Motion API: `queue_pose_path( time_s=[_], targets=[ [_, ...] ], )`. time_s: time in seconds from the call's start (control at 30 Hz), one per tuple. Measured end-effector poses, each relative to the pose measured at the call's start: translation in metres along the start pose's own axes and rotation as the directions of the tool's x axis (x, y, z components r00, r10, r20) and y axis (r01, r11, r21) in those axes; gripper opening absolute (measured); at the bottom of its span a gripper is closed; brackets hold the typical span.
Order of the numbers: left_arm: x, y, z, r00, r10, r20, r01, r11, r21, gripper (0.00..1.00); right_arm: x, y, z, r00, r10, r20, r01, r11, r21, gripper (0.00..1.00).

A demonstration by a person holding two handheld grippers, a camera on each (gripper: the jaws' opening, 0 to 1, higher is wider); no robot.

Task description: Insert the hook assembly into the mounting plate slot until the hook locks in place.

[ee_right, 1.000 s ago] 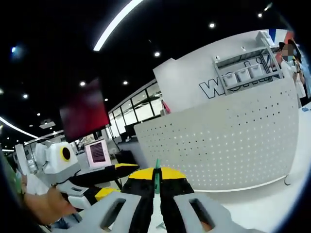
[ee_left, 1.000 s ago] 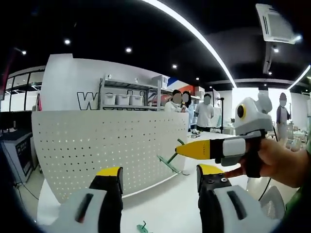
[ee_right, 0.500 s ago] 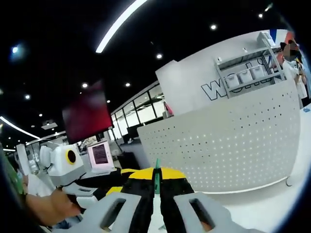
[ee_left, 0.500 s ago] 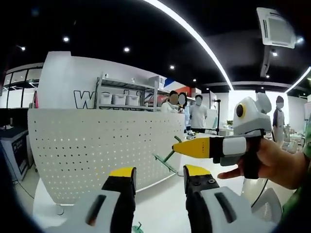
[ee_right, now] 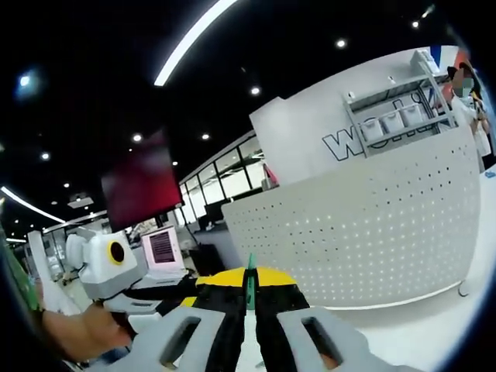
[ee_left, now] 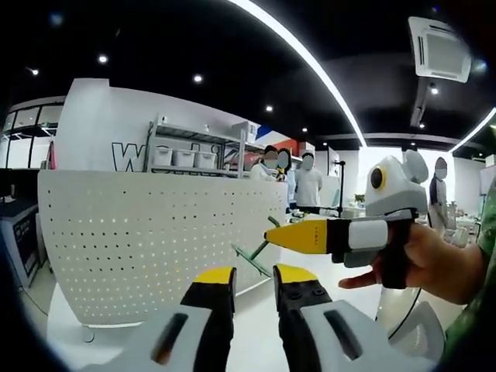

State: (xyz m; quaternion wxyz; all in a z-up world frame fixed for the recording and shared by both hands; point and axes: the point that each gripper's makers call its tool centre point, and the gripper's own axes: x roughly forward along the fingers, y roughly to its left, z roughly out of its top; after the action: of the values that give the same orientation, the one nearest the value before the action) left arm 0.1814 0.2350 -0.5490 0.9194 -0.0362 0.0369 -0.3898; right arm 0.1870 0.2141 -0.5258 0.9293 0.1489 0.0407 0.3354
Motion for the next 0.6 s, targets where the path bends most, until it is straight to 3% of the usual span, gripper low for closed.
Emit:
queue_pose_path(
  time_s=[0.6],
  targets=[
    [-0.0024, 0.0023, 0.0051, 1.0, 0.007, 0.017, -0.008, 1.0, 0.012, 0.06, -0.0018, 0.0055, -0.0026, 1.0, 0.018, -0.002, -0.018, 1.0, -0.002, 0.01]
  ],
)
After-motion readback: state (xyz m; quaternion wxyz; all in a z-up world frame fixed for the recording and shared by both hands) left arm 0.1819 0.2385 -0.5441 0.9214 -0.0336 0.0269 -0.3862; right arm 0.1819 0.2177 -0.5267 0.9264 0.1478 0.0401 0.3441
